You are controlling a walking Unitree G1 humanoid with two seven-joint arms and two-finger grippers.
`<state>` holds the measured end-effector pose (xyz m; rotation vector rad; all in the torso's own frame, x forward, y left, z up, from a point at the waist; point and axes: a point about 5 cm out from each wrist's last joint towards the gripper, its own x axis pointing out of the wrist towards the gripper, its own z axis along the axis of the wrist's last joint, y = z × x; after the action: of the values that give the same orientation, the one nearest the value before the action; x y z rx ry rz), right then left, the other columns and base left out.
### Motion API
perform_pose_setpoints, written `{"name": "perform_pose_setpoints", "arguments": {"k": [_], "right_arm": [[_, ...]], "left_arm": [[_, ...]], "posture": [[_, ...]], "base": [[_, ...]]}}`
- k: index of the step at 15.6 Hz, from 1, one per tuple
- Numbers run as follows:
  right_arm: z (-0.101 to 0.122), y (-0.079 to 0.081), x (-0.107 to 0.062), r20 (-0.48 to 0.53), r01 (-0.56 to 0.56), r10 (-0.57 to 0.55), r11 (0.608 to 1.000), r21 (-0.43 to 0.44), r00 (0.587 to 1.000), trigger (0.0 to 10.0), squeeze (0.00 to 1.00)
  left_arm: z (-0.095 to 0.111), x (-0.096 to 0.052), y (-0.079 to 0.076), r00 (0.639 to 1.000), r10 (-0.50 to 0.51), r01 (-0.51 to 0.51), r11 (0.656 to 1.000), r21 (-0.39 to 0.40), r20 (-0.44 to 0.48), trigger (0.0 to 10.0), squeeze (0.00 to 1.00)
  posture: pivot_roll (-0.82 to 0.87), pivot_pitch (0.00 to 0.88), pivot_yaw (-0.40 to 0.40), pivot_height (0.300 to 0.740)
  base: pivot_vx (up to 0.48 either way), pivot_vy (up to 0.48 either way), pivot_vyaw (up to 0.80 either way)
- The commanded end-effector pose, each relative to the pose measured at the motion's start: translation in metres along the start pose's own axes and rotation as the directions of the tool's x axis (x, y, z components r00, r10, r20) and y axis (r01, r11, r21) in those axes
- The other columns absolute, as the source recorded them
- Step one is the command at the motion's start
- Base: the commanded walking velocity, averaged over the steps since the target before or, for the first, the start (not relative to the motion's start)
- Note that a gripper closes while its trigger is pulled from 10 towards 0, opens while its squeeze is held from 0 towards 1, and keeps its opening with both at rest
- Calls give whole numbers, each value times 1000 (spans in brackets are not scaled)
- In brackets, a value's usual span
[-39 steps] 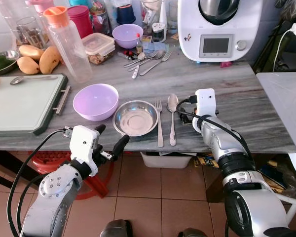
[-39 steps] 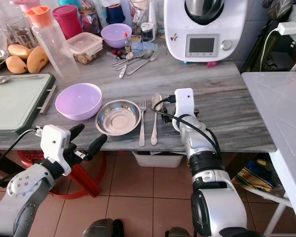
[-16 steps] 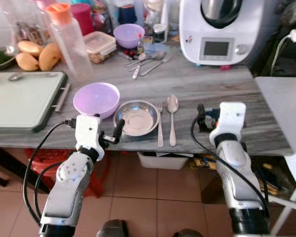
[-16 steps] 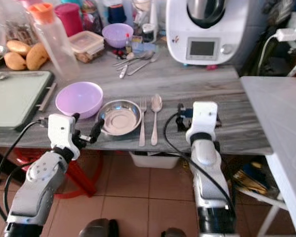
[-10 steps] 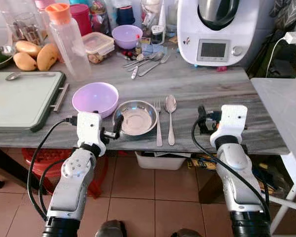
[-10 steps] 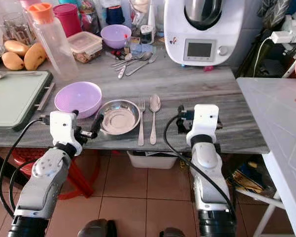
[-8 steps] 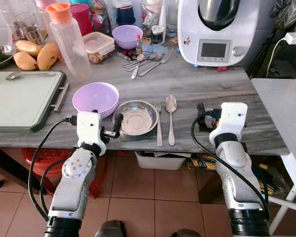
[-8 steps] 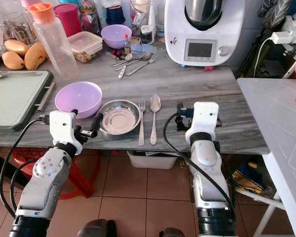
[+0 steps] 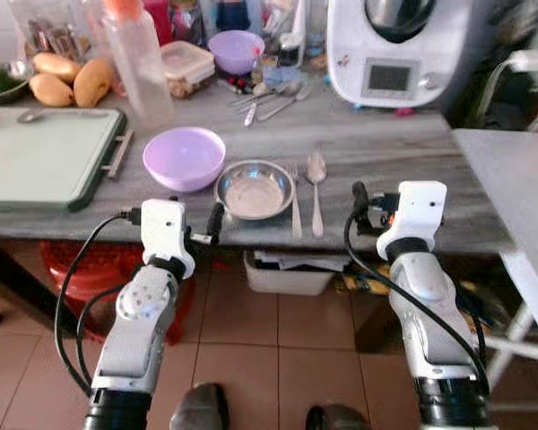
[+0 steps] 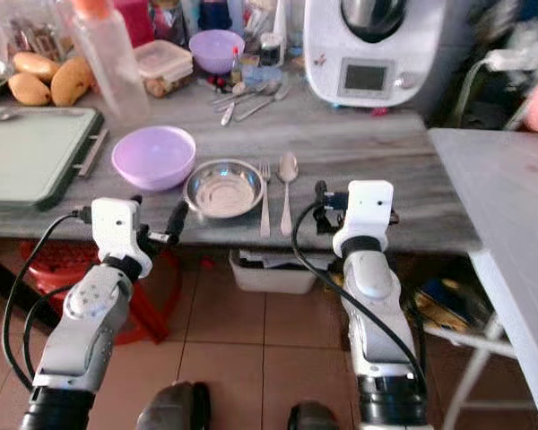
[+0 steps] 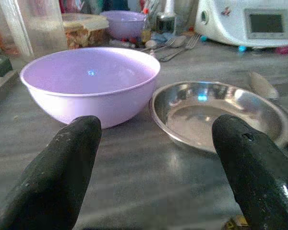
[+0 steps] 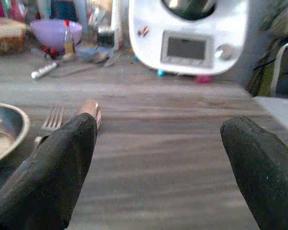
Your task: Setting the table
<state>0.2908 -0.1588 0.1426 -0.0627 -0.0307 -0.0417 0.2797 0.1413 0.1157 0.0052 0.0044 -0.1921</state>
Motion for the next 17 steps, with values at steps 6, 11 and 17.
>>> {"name": "perform_pose_setpoints", "arguments": {"k": [6, 11, 17], "right_arm": [[-1, -11, -3, 8, 26, -26, 1000, 7, 1000, 10000, 0], [-3, -15, -10, 29, 75, -74, 996, -45, 997, 10000, 0], [-13, -6, -22, 33, 49, -50, 999, 19, 998, 10000, 0]], "left_arm": [[-1, -1, 0, 1000, 11, -11, 1000, 3, 5, 10000, 0], [2, 5, 6, 998, 53, -53, 999, 14, 27, 10000, 0], [-12, -6, -4, 996, 82, -83, 995, -51, -24, 10000, 0]], "posture": [[-30, 0, -8, 740], [-37, 0, -1, 740], [-33, 0, -12, 740]], "base": [[-294, 0, 0], [-293, 0, 0], [-263, 0, 0]]}}
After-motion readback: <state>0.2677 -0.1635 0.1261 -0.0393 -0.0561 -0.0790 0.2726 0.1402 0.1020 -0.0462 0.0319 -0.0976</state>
